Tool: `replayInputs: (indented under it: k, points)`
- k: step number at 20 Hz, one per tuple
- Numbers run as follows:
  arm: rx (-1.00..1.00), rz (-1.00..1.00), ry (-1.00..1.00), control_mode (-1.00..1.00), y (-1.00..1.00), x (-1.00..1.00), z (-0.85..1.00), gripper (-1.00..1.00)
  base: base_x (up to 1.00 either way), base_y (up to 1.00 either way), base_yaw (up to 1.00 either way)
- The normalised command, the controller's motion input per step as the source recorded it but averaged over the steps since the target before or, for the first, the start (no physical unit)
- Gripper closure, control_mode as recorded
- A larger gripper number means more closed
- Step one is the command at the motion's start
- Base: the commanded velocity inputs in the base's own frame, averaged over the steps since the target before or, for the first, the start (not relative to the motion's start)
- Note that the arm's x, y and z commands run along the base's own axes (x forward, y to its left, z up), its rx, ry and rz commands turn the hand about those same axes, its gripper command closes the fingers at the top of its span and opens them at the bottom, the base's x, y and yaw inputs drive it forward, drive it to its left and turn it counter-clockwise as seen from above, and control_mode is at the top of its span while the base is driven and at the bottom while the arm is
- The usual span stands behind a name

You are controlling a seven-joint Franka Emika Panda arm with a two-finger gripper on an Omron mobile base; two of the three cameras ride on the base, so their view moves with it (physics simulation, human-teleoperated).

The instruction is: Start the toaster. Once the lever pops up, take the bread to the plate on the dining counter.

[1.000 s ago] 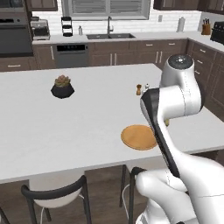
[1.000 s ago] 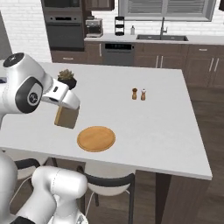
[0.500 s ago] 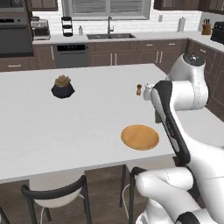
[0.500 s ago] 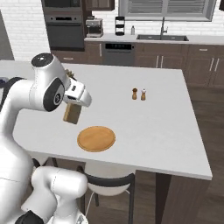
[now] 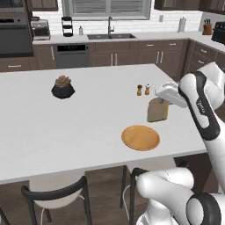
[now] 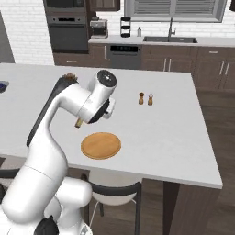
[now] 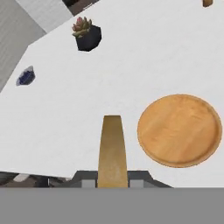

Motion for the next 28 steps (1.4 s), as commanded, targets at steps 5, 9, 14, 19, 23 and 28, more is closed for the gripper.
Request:
replayInputs:
  k: [5,9,14,19,23,28]
  points:
    - [0.37,0.28,0.00,-1.00,-0.23,0.31,-0.34,1.00,0.00,0.00,0.00]
    - [0.14,0.45,0.02,-1.00,-0.13,0.40,-0.37,1.00,0.00,0.00,0.00]
    - [0.18,0.35,0.08,-1.00,-0.27,0.38,-0.35,1.00,0.00,0.00,0.00]
    - [0.03,0.07,0.03,-1.00,-0.10,0.38,-0.27,1.00,0.00,0.00,0.00]
    - [-0.02,-0.03,0.01,-1.00,0.14,0.13,-0.27,1.00,0.00,0.00,0.00]
    - [0.00,-0.04,-0.01,-1.00,0.17,0.00,-0.27,1.00,0.00,0.00,0.00]
